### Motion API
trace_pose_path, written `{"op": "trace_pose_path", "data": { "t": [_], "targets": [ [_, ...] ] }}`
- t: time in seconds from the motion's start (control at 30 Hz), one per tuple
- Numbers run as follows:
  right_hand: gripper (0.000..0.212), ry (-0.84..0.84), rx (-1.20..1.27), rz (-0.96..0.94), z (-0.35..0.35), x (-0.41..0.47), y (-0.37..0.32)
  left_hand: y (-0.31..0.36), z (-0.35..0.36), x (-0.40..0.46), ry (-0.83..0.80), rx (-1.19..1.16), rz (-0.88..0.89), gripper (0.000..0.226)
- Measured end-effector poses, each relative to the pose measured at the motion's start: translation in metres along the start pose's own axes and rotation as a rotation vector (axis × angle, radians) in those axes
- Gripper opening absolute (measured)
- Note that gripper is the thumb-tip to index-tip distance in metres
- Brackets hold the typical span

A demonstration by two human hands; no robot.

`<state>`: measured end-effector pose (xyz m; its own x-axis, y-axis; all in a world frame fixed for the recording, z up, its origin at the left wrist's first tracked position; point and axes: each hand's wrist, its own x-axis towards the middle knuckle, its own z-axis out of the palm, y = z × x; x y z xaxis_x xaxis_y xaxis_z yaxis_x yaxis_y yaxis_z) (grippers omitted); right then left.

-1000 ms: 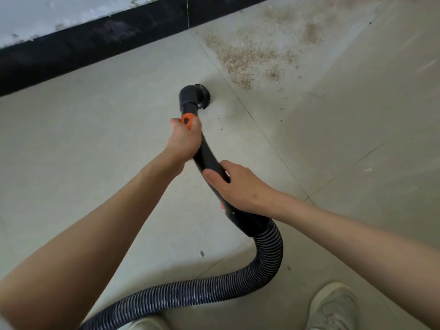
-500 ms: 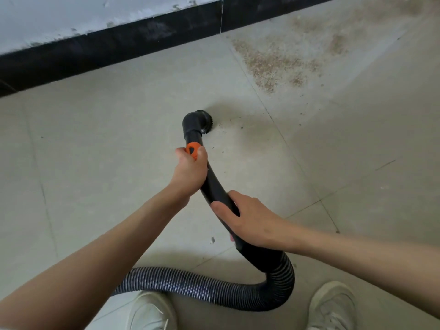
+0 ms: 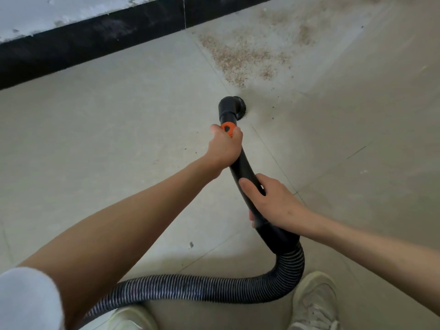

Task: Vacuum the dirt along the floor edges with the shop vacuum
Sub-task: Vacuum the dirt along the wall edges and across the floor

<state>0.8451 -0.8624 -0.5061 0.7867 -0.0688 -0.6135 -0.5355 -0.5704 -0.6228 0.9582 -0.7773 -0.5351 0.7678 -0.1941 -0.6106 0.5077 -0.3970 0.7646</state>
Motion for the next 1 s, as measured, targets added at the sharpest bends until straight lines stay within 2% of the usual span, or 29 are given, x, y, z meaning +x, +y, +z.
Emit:
{"op": "trace_pose_path", "data": {
  "t": [0.17,0.4,0.67,0.77,0.87,1.0],
  "targets": [
    [0.034,-0.054,-0.009,-0.027,0.007,0.003,-0.01,-0.006,-0.017,-0.001,0.023,0.023,-0.011,0.035],
    [0.035,-0.227,-0.083,-0.147,0.033,0.011,-0.045,-0.035,-0.075,-0.017,0.247,-0.087,-0.053,0.024],
    [0.036,-0.43,-0.168,-0.196,0.058,-0.021,-0.048,-0.077,-0.095,-0.075,0.368,-0.202,-0.101,0.024],
    [0.035,-0.378,-0.199,-0.175,0.061,-0.031,-0.039,-0.079,-0.083,-0.081,0.358,-0.191,-0.086,0.02],
    [0.035,-0.292,-0.151,-0.131,0.057,-0.036,-0.03,-0.07,-0.071,-0.075,0.274,-0.198,-0.095,0.014],
    [0.034,-0.161,-0.052,-0.068,0.045,-0.037,-0.021,-0.048,-0.051,-0.058,0.158,-0.112,-0.056,0.024]
  ]
}}
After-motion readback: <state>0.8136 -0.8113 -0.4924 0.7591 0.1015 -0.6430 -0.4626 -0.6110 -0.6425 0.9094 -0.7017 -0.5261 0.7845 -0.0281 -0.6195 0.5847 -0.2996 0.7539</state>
